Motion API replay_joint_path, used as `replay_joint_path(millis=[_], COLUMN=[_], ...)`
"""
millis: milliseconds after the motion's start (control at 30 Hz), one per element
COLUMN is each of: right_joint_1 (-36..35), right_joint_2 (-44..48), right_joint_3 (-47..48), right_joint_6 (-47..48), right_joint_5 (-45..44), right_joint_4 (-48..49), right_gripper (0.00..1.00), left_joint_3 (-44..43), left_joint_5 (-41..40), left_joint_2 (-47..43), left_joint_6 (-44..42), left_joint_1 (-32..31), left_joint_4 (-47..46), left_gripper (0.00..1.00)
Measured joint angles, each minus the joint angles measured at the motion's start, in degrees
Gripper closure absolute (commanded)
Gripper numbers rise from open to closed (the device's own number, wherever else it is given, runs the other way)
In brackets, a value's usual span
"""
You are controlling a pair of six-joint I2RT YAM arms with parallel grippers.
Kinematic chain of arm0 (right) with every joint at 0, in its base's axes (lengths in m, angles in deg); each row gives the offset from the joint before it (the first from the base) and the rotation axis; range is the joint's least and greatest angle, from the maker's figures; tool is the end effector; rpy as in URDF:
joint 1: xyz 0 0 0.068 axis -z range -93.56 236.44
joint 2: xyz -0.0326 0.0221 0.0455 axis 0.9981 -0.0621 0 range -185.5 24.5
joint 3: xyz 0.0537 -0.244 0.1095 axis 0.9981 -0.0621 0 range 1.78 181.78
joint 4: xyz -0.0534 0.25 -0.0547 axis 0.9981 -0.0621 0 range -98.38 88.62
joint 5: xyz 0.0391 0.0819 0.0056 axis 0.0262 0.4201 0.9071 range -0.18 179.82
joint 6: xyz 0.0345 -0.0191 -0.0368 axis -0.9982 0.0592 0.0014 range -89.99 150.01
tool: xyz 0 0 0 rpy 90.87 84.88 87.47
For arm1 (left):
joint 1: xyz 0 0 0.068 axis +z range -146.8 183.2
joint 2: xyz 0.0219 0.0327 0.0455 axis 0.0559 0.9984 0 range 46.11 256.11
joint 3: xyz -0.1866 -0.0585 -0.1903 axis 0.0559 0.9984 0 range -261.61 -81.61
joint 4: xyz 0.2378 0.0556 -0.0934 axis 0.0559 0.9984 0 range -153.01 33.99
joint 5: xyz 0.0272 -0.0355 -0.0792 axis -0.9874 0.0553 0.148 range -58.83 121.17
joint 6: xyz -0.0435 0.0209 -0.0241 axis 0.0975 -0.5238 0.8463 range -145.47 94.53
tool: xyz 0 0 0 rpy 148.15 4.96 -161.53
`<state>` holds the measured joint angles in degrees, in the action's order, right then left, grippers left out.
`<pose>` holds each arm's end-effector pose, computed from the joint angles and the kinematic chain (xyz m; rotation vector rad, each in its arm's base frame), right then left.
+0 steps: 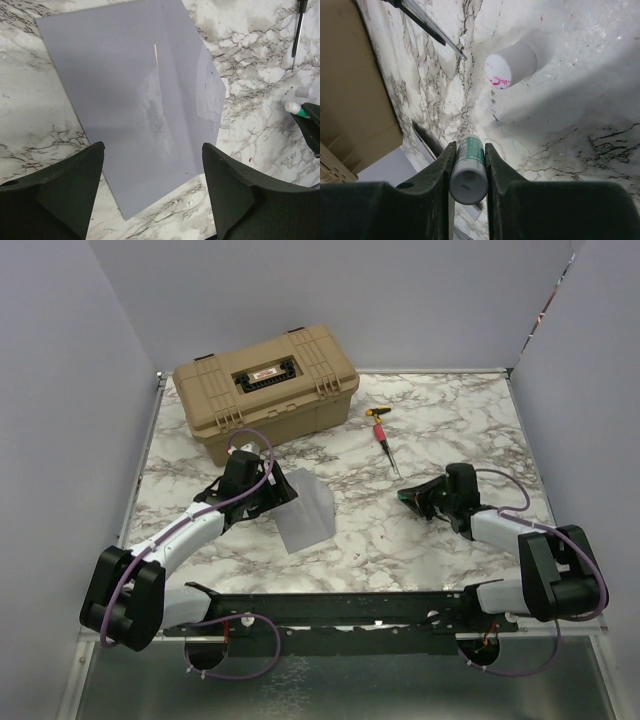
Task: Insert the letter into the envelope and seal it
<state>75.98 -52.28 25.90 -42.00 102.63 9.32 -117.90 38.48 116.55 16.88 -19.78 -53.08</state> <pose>0.2314 0.0508 0.1394 1.1662 2.2013 0.9410 0.2252 -0.1005 0.1984 -0.3458 2.4204 -0.6904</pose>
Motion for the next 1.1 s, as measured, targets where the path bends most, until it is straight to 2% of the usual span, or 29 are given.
replay_joint_path(millis=[100,333,533,667,733,800,900,1000,1100], right_joint_1=[0.1,0.7,0.8,0.8,0.8,0.8,0.4,-2.3,-6.7], right_joint_2=[-0.6,-0.8,-0.8,0.0,1.2,2.4,3.0,0.7,-3.3], right_joint_3=[-0.4,-0.8,0.9,2.2,3.0,4.1,7.0,12.0,15.1], right_joint_6=[-0.9,-3.4,-4.1,-3.8,-2.8,-0.2,5.5,10.6,13.1], right_joint_5=[0.7,1.6,1.6,1.5,1.3,1.2,1.9,1.6,1.5], right_joint_4=[1.1,1.6,-2.6,-5.5,-7.5,-9.1,-10.4,-11.3,-10.3], right_gripper=[0.79,0.47,0.43,0.44,0.49,0.60,0.70,0.74,0.79], left_joint_3=[0.0,0.0,0.0,0.0,-0.1,-0.3,-0.7,-0.7,0.1], left_joint_5=[0.0,0.7,1.3,1.4,1.5,1.8,2.4,2.2,-0.7], left_joint_2=[0.0,0.2,0.6,0.9,1.2,1.5,1.7,1.8,1.8], left_joint_6=[0.0,0.0,0.0,0.0,0.0,0.0,-0.2,-0.2,0.5], left_joint_1=[0.0,0.0,0.0,0.0,0.0,0.0,0.0,0.0,0.0], left_joint_4=[0.1,0.1,0.2,0.5,0.5,0.7,0.6,0.5,-0.8], left_gripper=[0.20,0.20,0.20,0.21,0.25,0.35,0.51,0.64,0.70])
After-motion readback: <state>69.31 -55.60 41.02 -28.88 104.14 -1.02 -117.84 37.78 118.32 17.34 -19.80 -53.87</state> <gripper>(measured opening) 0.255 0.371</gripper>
